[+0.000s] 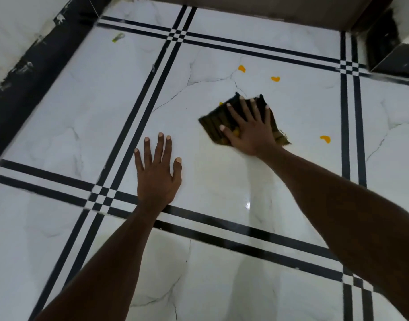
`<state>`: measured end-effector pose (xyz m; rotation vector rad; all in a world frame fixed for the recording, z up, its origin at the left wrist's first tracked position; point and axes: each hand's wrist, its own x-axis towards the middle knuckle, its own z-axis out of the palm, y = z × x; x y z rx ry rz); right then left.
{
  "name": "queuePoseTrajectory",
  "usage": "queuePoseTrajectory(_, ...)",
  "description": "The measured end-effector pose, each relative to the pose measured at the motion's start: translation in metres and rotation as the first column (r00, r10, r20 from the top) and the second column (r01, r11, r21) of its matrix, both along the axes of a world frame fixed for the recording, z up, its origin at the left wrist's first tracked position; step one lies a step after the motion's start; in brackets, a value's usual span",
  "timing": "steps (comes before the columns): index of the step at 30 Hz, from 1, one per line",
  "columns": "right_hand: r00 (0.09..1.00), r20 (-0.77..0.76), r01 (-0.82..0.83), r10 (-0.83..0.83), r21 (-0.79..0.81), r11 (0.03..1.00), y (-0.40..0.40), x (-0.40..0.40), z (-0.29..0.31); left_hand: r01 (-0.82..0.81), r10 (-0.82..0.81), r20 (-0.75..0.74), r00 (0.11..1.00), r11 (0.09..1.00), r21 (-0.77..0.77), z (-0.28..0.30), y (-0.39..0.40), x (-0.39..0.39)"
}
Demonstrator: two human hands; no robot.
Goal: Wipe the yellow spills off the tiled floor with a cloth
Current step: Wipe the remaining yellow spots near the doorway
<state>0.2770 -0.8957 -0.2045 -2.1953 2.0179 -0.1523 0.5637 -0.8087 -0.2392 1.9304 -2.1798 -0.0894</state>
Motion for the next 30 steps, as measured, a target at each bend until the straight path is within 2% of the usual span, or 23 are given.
queuePoseTrajectory(2, 0.999, 0.005, -0.052, 0.052, 0.008, 0.999, -0.005, 0.037, 0.003, -0.001, 0.001, -0.002, 1.000, 1.000, 0.002, -0.001, -0.001, 0.001)
queuePoseTrajectory(4, 0.969, -0.019, -0.246, 0.246, -0.009, 0.969, 0.027, 0.055, 0.003, -0.004, 0.004, -0.003, 1.000, 1.000, -0.001, 0.000, 0.000, 0.002)
queuePoseTrajectory(6, 0.900, -0.054, -0.434, 0.432, -0.010, 0.901, 0.068, 0.035, 0.002, 0.002, -0.002, 0.003, 1.000, 1.000, 0.000, 0.001, 0.001, 0.001)
queuePoseTrajectory(8, 0.879, -0.089, -0.470, 0.468, 0.004, 0.883, 0.087, -0.009, 0.001, 0.015, -0.015, 0.000, 1.000, 1.000, 0.003, 0.000, 0.000, 0.001)
queuePoseTrajectory(9, 0.913, -0.098, -0.400, 0.397, -0.012, 0.916, 0.084, -0.030, 0.000, 0.017, -0.017, 0.002, 1.000, 1.000, 0.003, -0.001, 0.000, 0.001)
queuePoseTrajectory(11, 0.990, -0.064, -0.125, 0.122, -0.050, 0.991, 0.059, -0.059, 0.002, 0.013, -0.013, -0.003, 1.000, 1.000, 0.010, -0.003, -0.002, 0.001)
queuePoseTrajectory(13, 0.994, 0.008, 0.109, -0.109, -0.030, 0.994, 0.030, -0.051, 0.003, 0.015, -0.014, -0.005, 1.000, 1.000, 0.014, -0.004, -0.002, 0.003)
queuePoseTrajectory(14, 0.990, 0.013, 0.141, -0.141, -0.020, 0.990, 0.022, -0.037, 0.002, 0.017, -0.017, -0.005, 1.000, 1.000, 0.009, -0.005, -0.002, 0.002)
queuePoseTrajectory(16, 1.000, 0.004, 0.030, -0.030, -0.047, 0.998, 0.028, -0.003, 0.000, 0.018, -0.018, -0.012, 1.000, 1.000, 0.017, -0.005, -0.003, 0.005)
queuePoseTrajectory(18, 0.975, -0.034, -0.223, 0.220, -0.091, 0.971, 0.070, 0.013, -0.004, 0.016, -0.016, -0.008, 1.000, 0.999, 0.028, -0.002, -0.001, 0.005)
queuePoseTrajectory(20, 0.924, -0.053, -0.382, 0.380, -0.048, 0.923, 0.120, -0.003, -0.003, 0.027, -0.027, 0.002, 1.000, 0.998, 0.049, 0.000, -0.002, 0.004)
queuePoseTrajectory(21, 0.913, -0.056, -0.406, 0.404, -0.024, 0.913, 0.140, -0.023, -0.001, 0.034, -0.034, -0.006, 0.999, 0.998, 0.057, 0.000, -0.003, 0.003)
queuePoseTrajectory(23, 0.952, -0.074, -0.296, 0.295, 0.000, 0.955, 0.160, -0.076, 0.001, 0.020, -0.019, -0.024, 1.000, 0.998, 0.057, 0.001, -0.001, 0.003)
queuePoseTrajectory(25, 0.997, -0.069, -0.041, 0.040, -0.006, 0.999, 0.147, -0.131, 0.001, 0.028, -0.026, -0.035, 0.999, 0.999, 0.042, 0.006, -0.001, -0.004)
queuePoseTrajectory(27, 0.977, -0.011, 0.212, -0.212, 0.010, 0.977, 0.110, -0.164, 0.005, 0.155, -0.155, -0.046, 0.987, 0.988, -0.007, 0.012, -0.005, -0.031)
queuePoseTrajectory(29, 0.952, 0.028, 0.303, -0.305, 0.063, 0.951, 0.069, -0.155, 0.009, 0.318, -0.319, -0.073, 0.945, 0.948, -0.027, 0.015, -0.014, -0.075)
queuePoseTrajectory(30, 0.960, 0.022, 0.279, -0.281, 0.075, 0.957, 0.055, -0.142, 0.008, 0.355, -0.357, -0.087, 0.930, 0.934, -0.030, 0.014, -0.021, -0.100)
